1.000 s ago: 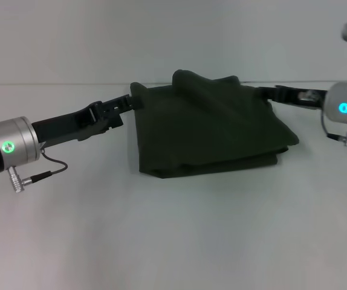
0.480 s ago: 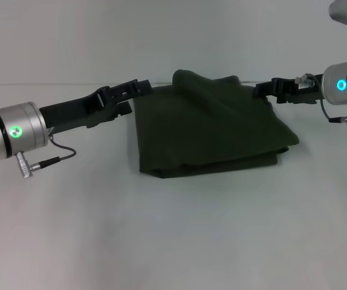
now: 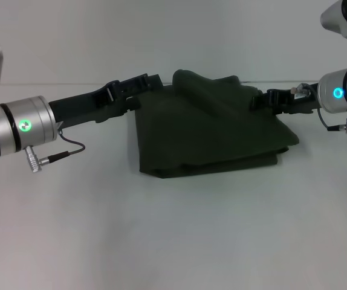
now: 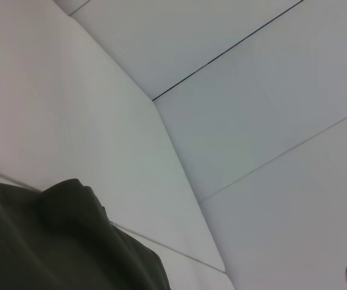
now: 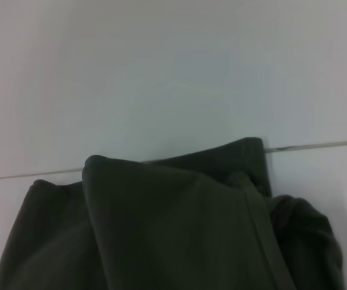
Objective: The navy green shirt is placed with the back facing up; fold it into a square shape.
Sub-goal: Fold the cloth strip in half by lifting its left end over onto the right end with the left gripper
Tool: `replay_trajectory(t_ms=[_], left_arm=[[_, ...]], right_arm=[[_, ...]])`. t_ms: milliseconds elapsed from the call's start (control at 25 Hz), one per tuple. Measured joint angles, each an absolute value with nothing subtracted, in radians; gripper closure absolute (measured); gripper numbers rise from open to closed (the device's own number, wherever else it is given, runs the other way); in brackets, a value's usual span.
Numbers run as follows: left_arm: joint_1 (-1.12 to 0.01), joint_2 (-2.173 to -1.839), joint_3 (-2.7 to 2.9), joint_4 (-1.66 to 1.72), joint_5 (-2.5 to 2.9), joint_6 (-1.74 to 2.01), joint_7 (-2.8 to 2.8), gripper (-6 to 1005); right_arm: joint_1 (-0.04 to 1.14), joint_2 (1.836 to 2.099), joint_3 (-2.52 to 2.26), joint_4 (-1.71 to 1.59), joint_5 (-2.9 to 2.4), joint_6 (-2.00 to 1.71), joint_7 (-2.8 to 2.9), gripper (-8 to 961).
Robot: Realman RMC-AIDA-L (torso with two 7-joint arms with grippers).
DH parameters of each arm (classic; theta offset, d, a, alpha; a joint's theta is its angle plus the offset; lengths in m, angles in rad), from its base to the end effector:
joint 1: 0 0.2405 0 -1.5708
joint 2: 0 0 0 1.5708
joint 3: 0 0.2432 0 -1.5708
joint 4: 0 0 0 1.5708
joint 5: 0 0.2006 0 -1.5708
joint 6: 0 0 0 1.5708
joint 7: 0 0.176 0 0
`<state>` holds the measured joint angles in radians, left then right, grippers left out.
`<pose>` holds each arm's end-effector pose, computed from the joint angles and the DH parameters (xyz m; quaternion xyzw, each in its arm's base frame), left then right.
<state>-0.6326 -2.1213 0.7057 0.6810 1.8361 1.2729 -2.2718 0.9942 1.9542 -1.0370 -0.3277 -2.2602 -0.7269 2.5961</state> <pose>-0.1957 0.3969 -0.0127 -0.7292 -0.5722 -0.3597 0.1073 0.2172 0.4758 -0.0319 -0.7618 0.5655 0.0841 0.3046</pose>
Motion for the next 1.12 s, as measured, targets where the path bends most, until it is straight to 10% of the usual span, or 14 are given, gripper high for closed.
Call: replay_trajectory(t_ms=[560,760,1120], left_arm=[[-0.645,-2.130,0.704,0.681,1.836,1.255,-2.265,38],[-0.652,-2.134,0.706,0.681,1.836,1.247,-2.265,37],[-0.654,-2.139,0.706,0.681,1.836,1.248,-2.263,38]], right_arm=[[0.995,1.955,-1.042,-0.334,-2.311,-0.710,2.636,500],[0.995,1.955,-1.043,-0.327,-2.349,-0.702,2.673,749],[0.980,1.954,-1.036,-0.327,-2.345,-0.718,2.674,657]])
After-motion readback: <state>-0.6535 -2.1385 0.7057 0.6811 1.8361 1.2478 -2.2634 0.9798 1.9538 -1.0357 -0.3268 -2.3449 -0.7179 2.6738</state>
